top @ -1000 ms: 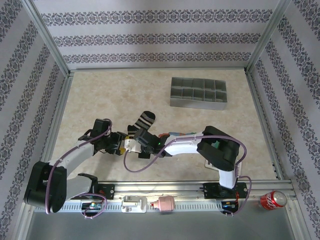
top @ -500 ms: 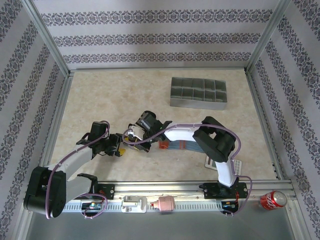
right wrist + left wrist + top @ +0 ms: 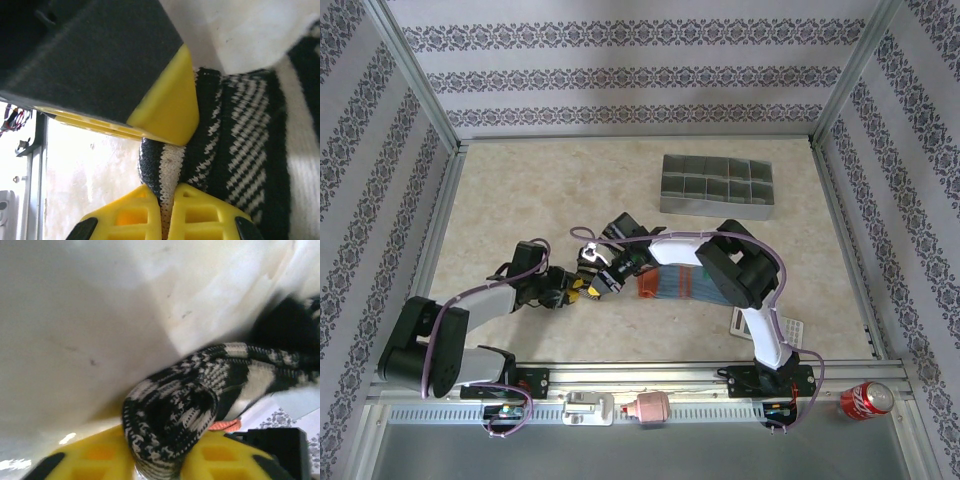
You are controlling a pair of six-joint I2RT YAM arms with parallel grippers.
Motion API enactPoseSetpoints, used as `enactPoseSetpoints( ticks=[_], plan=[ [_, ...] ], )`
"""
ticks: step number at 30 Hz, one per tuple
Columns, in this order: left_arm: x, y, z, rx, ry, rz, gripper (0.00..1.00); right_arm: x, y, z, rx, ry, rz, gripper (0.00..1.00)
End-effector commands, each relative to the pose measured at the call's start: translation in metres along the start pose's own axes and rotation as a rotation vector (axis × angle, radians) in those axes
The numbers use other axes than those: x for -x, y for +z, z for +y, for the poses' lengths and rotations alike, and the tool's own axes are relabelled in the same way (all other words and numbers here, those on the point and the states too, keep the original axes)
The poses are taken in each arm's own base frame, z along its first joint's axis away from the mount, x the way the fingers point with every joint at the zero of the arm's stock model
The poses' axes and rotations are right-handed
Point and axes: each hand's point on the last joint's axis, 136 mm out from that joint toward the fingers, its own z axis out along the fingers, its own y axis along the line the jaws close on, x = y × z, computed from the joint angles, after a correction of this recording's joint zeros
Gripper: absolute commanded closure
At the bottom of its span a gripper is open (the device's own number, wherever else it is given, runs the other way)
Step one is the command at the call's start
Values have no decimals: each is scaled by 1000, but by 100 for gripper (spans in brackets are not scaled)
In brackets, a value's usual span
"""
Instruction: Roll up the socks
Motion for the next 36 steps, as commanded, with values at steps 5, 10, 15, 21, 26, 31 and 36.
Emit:
enactPoseSetpoints(
  ticks=[5,10,15,21,26,31,36],
  plan=[
    [-8,-4,46,184,-66,2,100,-46,-6,-3,-187,-39,112,79],
    [-18,-22,58,243,-94,1,100,-18,-39,26,-516,-500,-18,48],
    [-21,-27,65,251,-127,-7,100,-21,-32,42,-726,-768,51,42],
    [-18,-25,65,261,-134,-13,100,-20,2,49,-845,-983,122,41],
    [-18,-23,65,268,-129,-9,100,-7,18,42,-914,-1050,143,44],
    [-17,-22,65,269,-128,-6,100,-3,29,33,-921,-1062,168,65],
    [-17,-22,63,256,-124,-7,100,-20,33,20,-878,-979,214,95]
  ],
)
